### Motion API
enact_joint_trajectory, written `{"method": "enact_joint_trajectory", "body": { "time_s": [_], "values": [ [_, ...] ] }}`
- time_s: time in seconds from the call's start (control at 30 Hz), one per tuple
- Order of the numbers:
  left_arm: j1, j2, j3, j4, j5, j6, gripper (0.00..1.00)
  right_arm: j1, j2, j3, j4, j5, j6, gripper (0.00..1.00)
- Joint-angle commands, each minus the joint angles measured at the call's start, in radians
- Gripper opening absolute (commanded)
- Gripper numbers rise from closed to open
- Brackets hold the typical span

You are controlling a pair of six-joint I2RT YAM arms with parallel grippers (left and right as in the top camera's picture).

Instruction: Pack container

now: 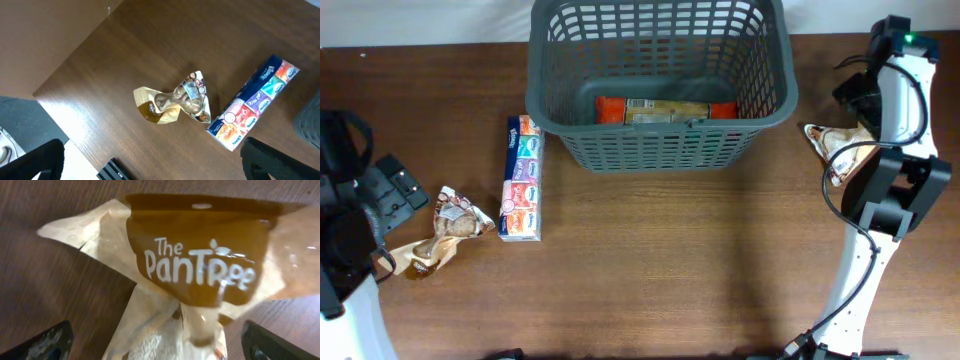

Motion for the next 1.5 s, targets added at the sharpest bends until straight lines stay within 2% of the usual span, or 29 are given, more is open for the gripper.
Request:
{"method": "enact_joint_trajectory", "body": {
  "time_s": [0.0, 0.37, 0.7, 1.0, 1.1, 1.13, 1.3, 1.33, 1.4, 1.47],
  "values": [
    [0.007, -0.008, 0.005, -0.001, 0.0, 0.015, 0.99, -0.005, -0.002, -0.053, 0.021, 0.011, 0.01, 0.99],
    [0.007, -0.008, 0.005, -0.001, 0.0, 0.015, 0.99, -0.033, -0.002, -0.105, 0.05, -0.011, 0.008, 0.99],
    [0.007, -0.008, 0.005, -0.001, 0.0, 0.015, 0.99, -0.055, -0.002, -0.165, 0.104, -0.083, -0.098, 0.99],
    [0.007, -0.008, 0.005, -0.001, 0.0, 0.015, 0.99, -0.047, 0.0, -0.17, 0.11, -0.086, -0.099, 0.99],
    [0.007, -0.008, 0.005, -0.001, 0.0, 0.015, 0.99, -0.047, 0.0, -0.17, 0.11, -0.085, -0.099, 0.76],
    [0.007, -0.008, 0.005, -0.001, 0.0, 0.015, 0.99, -0.047, 0.0, -0.171, 0.11, -0.085, -0.099, 0.73],
    [0.007, -0.008, 0.005, -0.001, 0.0, 0.015, 0.99, -0.047, 0.0, -0.17, 0.11, -0.084, -0.099, 0.28],
    [0.007, -0.008, 0.005, -0.001, 0.0, 0.015, 0.99, -0.047, 0.0, -0.17, 0.11, -0.081, -0.099, 0.25],
    [0.007, -0.008, 0.005, -0.001, 0.0, 0.015, 0.99, -0.047, 0.0, -0.171, 0.11, -0.078, -0.099, 0.1],
    [0.007, -0.008, 0.005, -0.001, 0.0, 0.015, 0.99, -0.047, 0.0, -0.17, 0.11, -0.078, -0.099, 0.04]
  ]
}}
